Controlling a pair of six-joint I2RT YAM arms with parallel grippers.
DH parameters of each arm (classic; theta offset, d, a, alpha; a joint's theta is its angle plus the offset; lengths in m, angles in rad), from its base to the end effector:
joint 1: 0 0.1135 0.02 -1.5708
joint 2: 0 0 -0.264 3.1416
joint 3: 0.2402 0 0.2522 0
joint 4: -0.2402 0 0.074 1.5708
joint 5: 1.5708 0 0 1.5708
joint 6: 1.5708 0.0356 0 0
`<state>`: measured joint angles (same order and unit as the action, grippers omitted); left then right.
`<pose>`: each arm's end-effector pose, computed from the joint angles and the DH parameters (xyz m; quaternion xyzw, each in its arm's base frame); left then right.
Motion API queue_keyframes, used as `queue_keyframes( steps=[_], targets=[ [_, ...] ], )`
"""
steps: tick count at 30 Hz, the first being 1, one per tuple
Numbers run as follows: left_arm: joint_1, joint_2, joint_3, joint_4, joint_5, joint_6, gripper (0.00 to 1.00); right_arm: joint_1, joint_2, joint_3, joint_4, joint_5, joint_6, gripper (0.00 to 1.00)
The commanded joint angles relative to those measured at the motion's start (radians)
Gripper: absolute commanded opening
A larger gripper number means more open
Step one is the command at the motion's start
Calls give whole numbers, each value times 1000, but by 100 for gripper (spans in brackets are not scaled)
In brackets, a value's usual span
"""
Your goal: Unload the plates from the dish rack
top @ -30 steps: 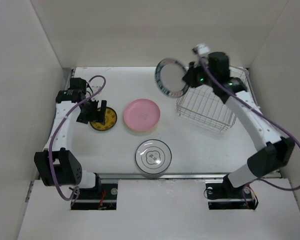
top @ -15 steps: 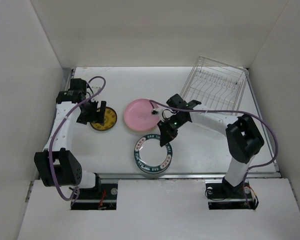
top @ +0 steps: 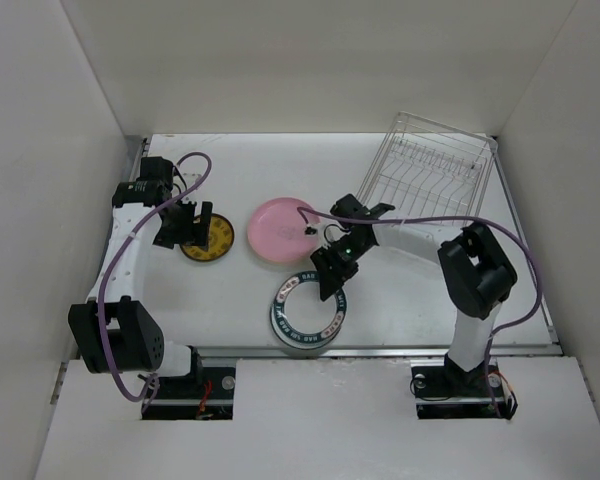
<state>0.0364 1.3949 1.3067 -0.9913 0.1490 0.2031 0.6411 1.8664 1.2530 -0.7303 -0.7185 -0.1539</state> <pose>0.2746 0.0047 0.3153 0.0986 0.9624 -0.0427 0.2494 0.2701 0.2308 0.1759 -0.3968 0.8422 0.3646 0.0187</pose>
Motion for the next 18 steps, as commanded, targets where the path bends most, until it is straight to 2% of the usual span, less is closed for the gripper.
queue_keyframes(
  steps=[1, 6, 9, 10, 11, 14, 18],
  targets=[
    [3, -13, -4, -4, -5, -7, 80, 0, -99, 69, 6, 146, 62, 69],
    [3, -13, -4, -4, -5, -7, 80, 0, -254, 143, -18, 352, 137, 90],
    [3, -13, -4, -4, -5, -7, 80, 0, -334, 169, -18, 549, 186, 94],
    [3, -13, -4, -4, -5, -7, 80, 0, -357, 169, 17, 617, 244, 99],
    [3, -13, -4, -4, -5, -7, 80, -17, -377, 169, 40, 736, 273, 99],
    [3, -13, -4, -4, 4, -7, 80, -96, -408, 180, 130, 888, 454, 99],
    [3, -13, -4, -13, 4, -7, 80, -146, -317, 216, 192, 1005, 599, 99]
  ],
)
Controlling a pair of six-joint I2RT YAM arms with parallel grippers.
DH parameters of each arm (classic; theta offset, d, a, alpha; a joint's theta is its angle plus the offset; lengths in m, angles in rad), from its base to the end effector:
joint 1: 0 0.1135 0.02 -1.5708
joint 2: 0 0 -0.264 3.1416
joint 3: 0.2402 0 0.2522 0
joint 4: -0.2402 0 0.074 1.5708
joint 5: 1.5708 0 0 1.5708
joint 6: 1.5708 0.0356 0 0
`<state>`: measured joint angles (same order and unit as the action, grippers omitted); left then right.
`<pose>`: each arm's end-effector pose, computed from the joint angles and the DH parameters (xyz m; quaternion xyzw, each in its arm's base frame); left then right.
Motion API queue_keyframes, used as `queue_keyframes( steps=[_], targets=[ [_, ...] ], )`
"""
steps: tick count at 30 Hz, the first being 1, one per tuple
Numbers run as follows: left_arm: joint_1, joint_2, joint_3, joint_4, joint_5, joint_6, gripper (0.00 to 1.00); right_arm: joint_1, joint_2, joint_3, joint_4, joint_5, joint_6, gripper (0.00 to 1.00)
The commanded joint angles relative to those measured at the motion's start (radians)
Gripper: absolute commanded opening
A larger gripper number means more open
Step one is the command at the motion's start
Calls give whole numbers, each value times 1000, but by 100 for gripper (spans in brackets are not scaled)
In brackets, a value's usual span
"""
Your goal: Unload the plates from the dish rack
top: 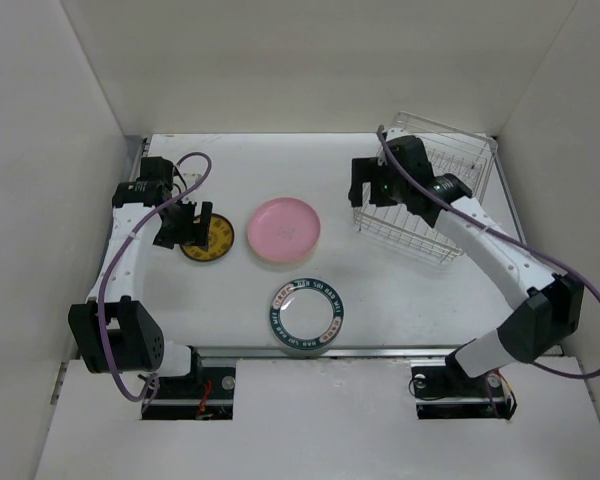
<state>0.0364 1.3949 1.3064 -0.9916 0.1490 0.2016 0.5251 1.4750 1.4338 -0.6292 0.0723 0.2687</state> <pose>0.2746 0.0047 0.3152 0.0978 0.9626 -0.0429 0.2491 0.2849 0.1621 0.3581 -0.0994 0.8944 0.1381 0.4136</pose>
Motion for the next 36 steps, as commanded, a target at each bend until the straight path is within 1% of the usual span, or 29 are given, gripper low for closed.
queue_keyframes(
  steps=[1, 4, 6, 9, 11, 13, 15, 16, 17, 18, 19, 20, 21, 26, 27, 29, 30, 33, 34, 35, 36],
  targets=[
    [3, -13, -4, -13, 4, -5, 80, -30, 131, 59, 115, 260, 210, 99],
    [3, -22, -4, -13, 4, -5, 80, -30, 206, 83, 154, 300, 268, 99],
    [3, -31, -4, -13, 4, -5, 80, -30, 255, 97, 198, 300, 321, 99],
    [3, -31, -13, -13, 4, -5, 80, -30, 295, 97, 253, 285, 343, 99],
    [3, -31, -13, -13, 4, -5, 80, -30, 323, 140, 253, 296, 353, 99],
    [3, -31, -13, -13, 4, -5, 80, -30, 367, 149, 243, 326, 353, 99],
    [3, -31, -13, -13, 4, -5, 80, -30, 395, 174, 224, 366, 353, 96],
    [3, -31, -13, -13, 4, -5, 80, -30, 415, 174, 224, 366, 340, 92],
    [3, -31, -13, -13, 4, -5, 80, -30, 415, 174, 224, 357, 328, 84],
    [3, -31, -13, -13, 4, -5, 80, -30, 424, 150, 224, 357, 313, 74],
    [3, -31, -13, -13, 4, -5, 80, -21, 424, 127, 238, 345, 276, 56],
    [3, -31, -13, -13, 4, -5, 80, -20, 424, 126, 250, 345, 262, 51],
    [3, -31, -13, -13, 4, -5, 80, -10, 424, 116, 250, 345, 250, 49],
    [3, -22, -13, -13, 4, -5, 80, 1, 446, 97, 238, 345, 219, 49],
    [3, -22, -13, -13, 4, -5, 80, 1, 446, 97, 238, 345, 219, 44],
    [3, -22, -13, -13, 4, -5, 80, 1, 446, 87, 238, 363, 219, 37],
    [3, -22, -13, -13, 4, -5, 80, 1, 446, 86, 227, 363, 219, 29],
    [3, -22, -13, -13, 4, -5, 80, 1, 423, 62, 200, 402, 208, 17],
    [3, -22, -13, -13, 4, -5, 80, 1, 410, 51, 191, 412, 198, 8],
    [3, -22, -13, -13, 4, -5, 80, 1, 398, 37, 177, 434, 198, 3],
    [3, -22, -13, -13, 4, -5, 80, 1, 381, 5, 177, 445, 181, 0]
  ],
)
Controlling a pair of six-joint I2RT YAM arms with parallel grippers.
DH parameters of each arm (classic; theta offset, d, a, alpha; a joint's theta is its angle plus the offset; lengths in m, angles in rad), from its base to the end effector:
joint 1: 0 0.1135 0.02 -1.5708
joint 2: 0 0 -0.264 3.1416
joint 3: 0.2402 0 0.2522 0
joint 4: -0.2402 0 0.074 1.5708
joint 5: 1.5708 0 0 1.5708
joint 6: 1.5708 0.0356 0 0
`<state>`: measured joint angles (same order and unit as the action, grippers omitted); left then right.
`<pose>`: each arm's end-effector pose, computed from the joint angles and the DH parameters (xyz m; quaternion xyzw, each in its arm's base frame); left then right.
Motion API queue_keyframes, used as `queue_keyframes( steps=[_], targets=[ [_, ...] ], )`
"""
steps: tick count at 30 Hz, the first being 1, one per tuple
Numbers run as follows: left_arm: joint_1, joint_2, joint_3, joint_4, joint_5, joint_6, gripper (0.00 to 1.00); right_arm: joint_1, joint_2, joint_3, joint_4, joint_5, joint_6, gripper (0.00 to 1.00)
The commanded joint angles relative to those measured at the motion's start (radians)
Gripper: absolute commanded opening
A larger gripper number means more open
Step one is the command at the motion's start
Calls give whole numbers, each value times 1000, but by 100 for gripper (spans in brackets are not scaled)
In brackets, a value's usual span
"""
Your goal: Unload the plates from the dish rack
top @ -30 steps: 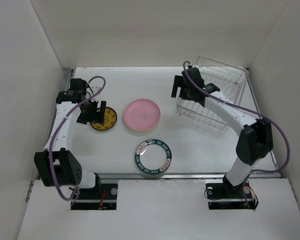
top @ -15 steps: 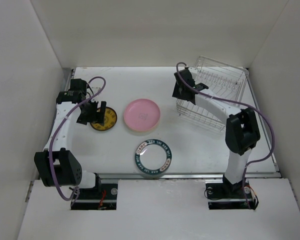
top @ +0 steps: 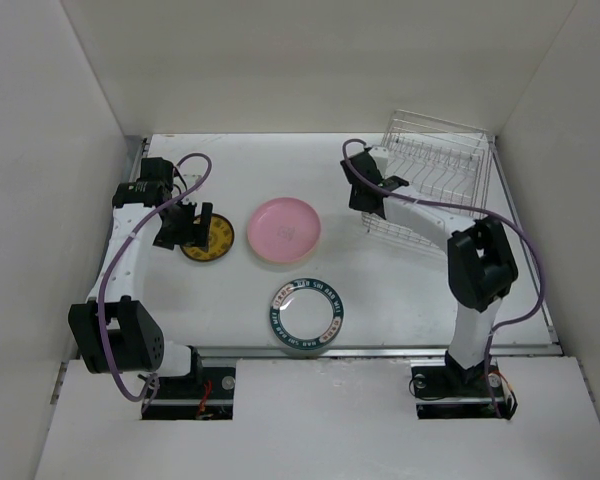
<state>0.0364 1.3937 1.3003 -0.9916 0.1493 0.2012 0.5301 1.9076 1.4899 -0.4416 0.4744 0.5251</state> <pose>0.2740 0.0047 0.3137 0.0976 0.9632 -0.0435 0.2467 0.3744 0.2006 0.2381 0.0796 0.9113 -0.0199 0.4034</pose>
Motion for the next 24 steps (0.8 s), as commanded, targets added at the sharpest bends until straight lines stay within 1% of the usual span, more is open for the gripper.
queue_keyframes(
  steps=[1, 3, 5, 6, 10, 14, 17, 21, 22, 24],
  targets=[
    [3, -21, -7, -13, 4, -5, 80, 7, -85, -68, -25, 56, -103, 0],
    [3, -12, -7, -13, 4, -5, 80, 17, -119, -123, -37, 76, -146, 0],
    [3, -12, 2, -13, 4, -5, 80, 18, -162, -158, -49, 64, -233, 0],
    [3, -12, 2, -13, 4, -5, 80, 28, -171, -174, -69, 64, -244, 0],
    [3, -2, 2, -13, 13, -5, 80, 28, -212, -252, -109, 104, -231, 0],
    [3, -2, 2, -13, 13, -5, 80, 28, -228, -302, -69, 150, -229, 0],
    [3, -2, 2, -13, 13, 4, 80, 28, -214, -303, -69, 161, -261, 0],
    [3, -2, 2, -13, 13, 4, 80, 28, -203, -303, -69, 161, -261, 0],
    [3, -2, 2, -13, 13, 4, 80, 28, -217, -303, -59, 161, -261, 10],
    [3, -2, 2, -13, 13, 4, 80, 28, -242, -318, -48, 161, -261, 10]
  ],
)
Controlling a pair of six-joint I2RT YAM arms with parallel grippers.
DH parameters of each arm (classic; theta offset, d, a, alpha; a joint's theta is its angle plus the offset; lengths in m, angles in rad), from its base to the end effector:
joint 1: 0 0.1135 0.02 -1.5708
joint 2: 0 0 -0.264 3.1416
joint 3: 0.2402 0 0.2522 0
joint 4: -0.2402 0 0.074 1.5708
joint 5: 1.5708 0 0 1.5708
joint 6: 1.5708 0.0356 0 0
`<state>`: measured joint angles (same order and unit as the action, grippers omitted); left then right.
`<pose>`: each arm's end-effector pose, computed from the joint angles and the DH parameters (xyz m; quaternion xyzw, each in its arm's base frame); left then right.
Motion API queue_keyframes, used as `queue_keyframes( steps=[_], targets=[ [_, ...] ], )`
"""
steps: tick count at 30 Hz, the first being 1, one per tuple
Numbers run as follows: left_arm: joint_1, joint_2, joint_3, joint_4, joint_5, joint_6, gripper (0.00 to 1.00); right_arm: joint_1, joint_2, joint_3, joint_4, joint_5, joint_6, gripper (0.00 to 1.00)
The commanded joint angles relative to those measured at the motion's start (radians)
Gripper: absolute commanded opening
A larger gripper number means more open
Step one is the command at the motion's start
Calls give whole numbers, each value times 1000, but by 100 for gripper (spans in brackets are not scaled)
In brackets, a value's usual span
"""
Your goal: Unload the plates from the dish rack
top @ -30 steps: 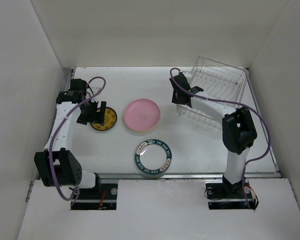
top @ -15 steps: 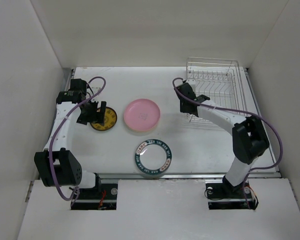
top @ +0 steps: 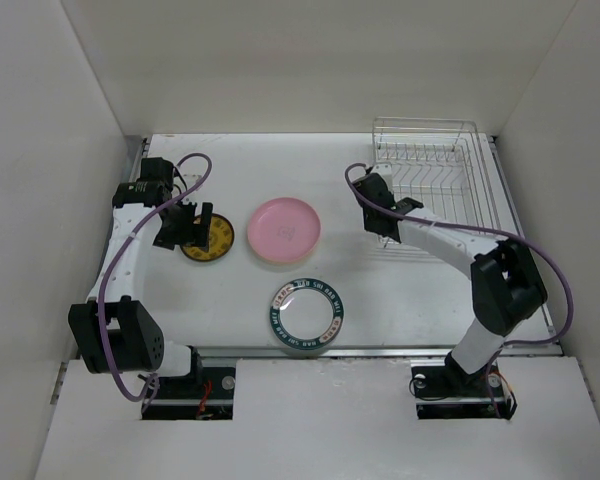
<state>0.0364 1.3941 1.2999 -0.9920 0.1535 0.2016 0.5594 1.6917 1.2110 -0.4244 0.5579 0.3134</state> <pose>0.2740 0.0045 0.3135 0.0982 0.9631 -0.0455 0.2464 0.3161 0.1757 0.2335 -0.0222 0.9128 -0.1031 0.3947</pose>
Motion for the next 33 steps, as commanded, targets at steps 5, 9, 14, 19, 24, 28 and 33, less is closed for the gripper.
queue_keyframes(
  steps=[5, 9, 14, 19, 24, 28, 33],
  targets=[
    [3, -3, 2, -13, 9, 4, 80, -1, -96, -79, -33, 103, -89, 0],
    [3, -3, 2, -13, 9, 4, 80, -1, -115, -70, -42, 77, -80, 54],
    [3, -12, 2, -13, 9, 4, 80, -1, -231, -35, -63, 109, -54, 100],
    [3, -21, 2, -13, -3, 4, 80, -1, -562, -17, 25, 165, -56, 100],
    [3, -40, 2, 19, -109, -39, 81, -10, -889, -109, 179, 377, -66, 100],
    [3, -59, 2, 49, -181, -76, 89, -10, -1099, -194, 243, 545, -105, 100],
    [42, -104, 2, 98, -374, -161, 98, -10, -1251, -208, 234, 583, -169, 100]
  ],
)
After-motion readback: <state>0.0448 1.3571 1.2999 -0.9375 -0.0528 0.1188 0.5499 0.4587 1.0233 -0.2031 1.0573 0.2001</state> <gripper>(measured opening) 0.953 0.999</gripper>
